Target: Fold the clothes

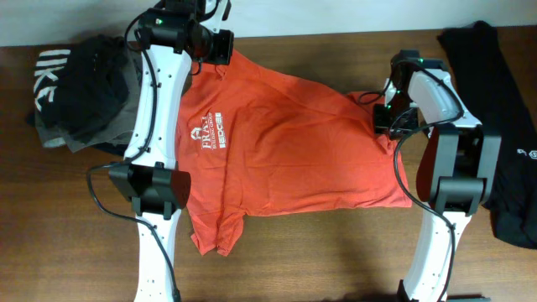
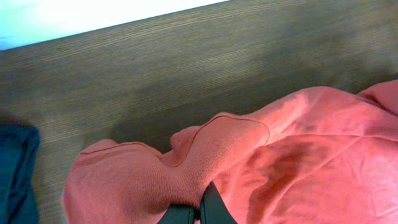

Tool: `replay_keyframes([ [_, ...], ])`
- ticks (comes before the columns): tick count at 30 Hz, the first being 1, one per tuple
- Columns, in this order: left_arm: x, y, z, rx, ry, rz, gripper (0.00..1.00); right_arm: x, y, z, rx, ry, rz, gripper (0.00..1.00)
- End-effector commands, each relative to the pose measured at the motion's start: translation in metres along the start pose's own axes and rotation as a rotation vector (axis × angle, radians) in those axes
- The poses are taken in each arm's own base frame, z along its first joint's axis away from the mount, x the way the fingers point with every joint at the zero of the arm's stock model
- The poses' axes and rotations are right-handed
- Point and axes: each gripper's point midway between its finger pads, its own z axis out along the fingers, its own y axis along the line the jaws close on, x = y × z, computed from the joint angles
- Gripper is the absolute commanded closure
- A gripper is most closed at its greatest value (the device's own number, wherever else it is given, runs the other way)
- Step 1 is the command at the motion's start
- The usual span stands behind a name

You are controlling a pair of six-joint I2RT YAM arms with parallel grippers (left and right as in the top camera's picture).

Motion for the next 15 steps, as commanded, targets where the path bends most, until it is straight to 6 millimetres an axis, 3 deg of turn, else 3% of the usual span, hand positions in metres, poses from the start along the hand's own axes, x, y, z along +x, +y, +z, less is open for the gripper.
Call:
replay_keyframes([
  [1, -0.005, 0.009, -0.010, -0.038, -0.021, 0.004, 0.99, -0.004, -0.008, -0.008, 0.040, -0.034, 0.022, 0.82],
  [3, -0.005, 0.011, -0.010, -0.043, -0.021, 0.002, 0.99, -0.007, -0.012, -0.010, 0.063, -0.048, 0.039, 0.96],
  [6, -0.005, 0.014, -0.012, -0.046, -0.023, -0.002, 0.99, -0.016, -0.017, -0.020, 0.092, -0.083, 0.051, 0.96],
  [9, -0.004, 0.020, -0.015, -0.053, -0.022, -0.012, 0.99, -0.036, -0.020, -0.046, 0.107, -0.160, 0.055, 0.96],
  [14, -0.003, 0.032, -0.019, -0.065, -0.020, -0.031, 0.99, -0.086, -0.026, -0.118, 0.096, -0.395, 0.089, 0.96],
  [15, -0.004, 0.037, -0.019, -0.071, -0.025, -0.037, 0.99, -0.099, -0.032, -0.139, 0.087, -0.467, 0.122, 0.96],
])
